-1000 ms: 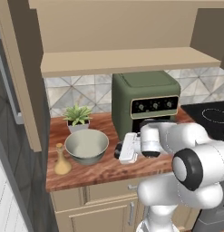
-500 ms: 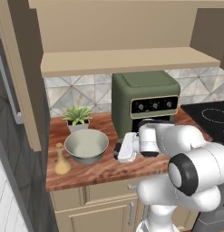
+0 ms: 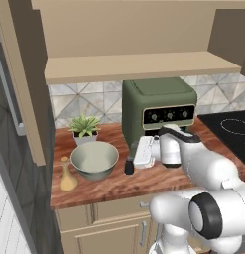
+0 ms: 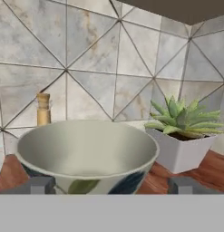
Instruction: Retrieve the bottle and the shaker from the cabinet and place them next to the mixing bowl on the counter. Then add garlic from the fridge to the mixing bowl.
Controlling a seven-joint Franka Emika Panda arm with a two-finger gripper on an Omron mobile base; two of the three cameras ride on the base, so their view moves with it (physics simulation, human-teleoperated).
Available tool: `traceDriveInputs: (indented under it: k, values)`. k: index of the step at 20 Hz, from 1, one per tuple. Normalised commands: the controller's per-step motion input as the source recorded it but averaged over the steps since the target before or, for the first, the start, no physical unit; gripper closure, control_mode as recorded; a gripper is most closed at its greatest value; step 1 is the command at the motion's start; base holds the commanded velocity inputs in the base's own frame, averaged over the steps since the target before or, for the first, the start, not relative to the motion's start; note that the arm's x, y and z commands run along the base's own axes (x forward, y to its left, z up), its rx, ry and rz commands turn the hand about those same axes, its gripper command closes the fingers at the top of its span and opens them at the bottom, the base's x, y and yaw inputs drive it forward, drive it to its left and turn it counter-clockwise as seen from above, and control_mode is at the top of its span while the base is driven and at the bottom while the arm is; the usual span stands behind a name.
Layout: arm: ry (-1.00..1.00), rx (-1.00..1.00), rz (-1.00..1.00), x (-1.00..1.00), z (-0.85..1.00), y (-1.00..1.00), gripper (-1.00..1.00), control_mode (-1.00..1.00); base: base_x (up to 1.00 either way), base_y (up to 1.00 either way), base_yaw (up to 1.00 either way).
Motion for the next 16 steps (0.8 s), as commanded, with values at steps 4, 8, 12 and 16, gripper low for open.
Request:
traceDriveInputs:
  k: [4, 8, 12, 16]
  values:
    - [-0.02, -0.02, -0.16, -0.52, 0.36, -0.46, -1.00, -1.00, 0.00, 0.00, 0.00]
    - [0.01, -0.11, -0.50, -0.33, 0.41, -0.70, -1.00, -1.00, 0.00, 0.00, 0.00]
    - [0.11, -0.18, -0.54, -0.21, 0.43, -0.61, -1.00, -1.00, 0.00, 0.00, 0.00]
    - [0.25, -0.32, -0.46, -0.32, 0.33, -0.37, -1.00, -1.00, 0.00, 0.00, 0.00]
